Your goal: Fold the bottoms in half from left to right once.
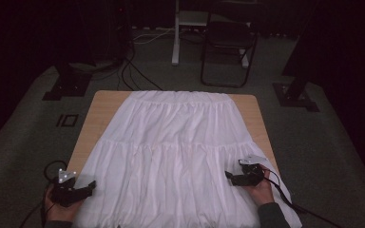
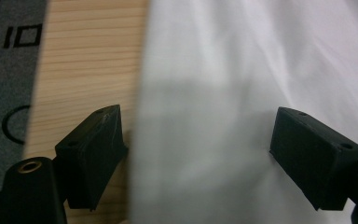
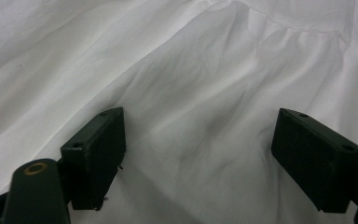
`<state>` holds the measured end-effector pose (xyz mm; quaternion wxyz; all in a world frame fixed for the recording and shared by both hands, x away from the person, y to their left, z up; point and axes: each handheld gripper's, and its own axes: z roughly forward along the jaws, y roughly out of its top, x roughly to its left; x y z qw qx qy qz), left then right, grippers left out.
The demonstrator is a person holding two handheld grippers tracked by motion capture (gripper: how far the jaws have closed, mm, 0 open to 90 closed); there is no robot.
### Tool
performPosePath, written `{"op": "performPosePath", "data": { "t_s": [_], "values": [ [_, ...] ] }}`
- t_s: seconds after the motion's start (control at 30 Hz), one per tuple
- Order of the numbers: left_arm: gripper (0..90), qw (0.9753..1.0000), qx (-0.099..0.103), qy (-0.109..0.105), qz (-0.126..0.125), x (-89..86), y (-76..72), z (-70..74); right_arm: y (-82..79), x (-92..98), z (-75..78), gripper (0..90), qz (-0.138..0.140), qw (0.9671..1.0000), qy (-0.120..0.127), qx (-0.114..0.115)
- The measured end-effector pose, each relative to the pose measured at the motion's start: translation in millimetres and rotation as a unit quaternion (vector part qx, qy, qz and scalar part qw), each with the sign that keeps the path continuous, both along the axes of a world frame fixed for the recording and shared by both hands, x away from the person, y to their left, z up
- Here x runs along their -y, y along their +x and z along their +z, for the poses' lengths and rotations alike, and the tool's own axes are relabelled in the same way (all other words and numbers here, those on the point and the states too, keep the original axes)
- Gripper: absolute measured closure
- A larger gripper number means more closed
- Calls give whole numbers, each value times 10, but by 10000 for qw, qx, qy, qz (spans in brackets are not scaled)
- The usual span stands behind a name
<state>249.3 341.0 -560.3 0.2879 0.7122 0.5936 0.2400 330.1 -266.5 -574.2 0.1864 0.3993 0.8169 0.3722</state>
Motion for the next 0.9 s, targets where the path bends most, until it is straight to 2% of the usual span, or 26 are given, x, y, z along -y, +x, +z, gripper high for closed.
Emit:
{"op": "performPosePath", "data": {
  "t_s": [0.03, 0.2, 0.33, 0.4, 0.47, 0.53, 0.6, 0.67, 0.7, 0.77, 0.8, 0.9],
  "values": [
    [170, 9999, -39, 106, -49, 45, -8, -1, 0, 0, 0, 170, 1, 10000, 0, 0],
    [154, 9997, -63, 118, -194, 153, -23, -2, 0, 0, 0, 170, 0, 10000, 4, 5],
    [155, 9997, -102, 127, -169, 169, -11, 6, 0, -1, 0, 170, 0, 10000, 4, 4],
    [186, 9996, -107, 134, -209, 179, -8, 20, 1, -1, -1, 170, 2, 10000, 3, 8],
    [296, 9993, -97, 131, -341, 197, -8, 44, 0, -1, 0, 171, 2, 10000, -2, 6],
    [452, 9989, -56, 107, -458, 217, -7, 56, -2, 0, 0, 175, -6, 10000, -2, 6],
    [607, 9984, -59, 84, -553, 228, -3, 66, -15, 2, 3, 224, -8, 10000, 29, 33],
    [739, 9980, -49, 55, -625, 240, -3, 67, -36, 12, 18, 301, 10, 10000, 8, 52],
    [792, 9976, -37, 86, -681, 251, -3, 67, -47, 21, 33, 311, -13, 10000, -31, 57],
    [840, 9972, -28, 313, -677, 282, -2, 76, -88, 84, 106, 295, -181, 9992, -237, 248],
    [846, 9969, -27, 401, -670, 292, 0, 80, -108, 140, 150, 286, -305, 9987, -262, 328],
    [851, 9970, -16, 489, -598, 290, 6, 82, -164, 372, 248, 227, -726, 9962, -267, 402]
  ]
}}
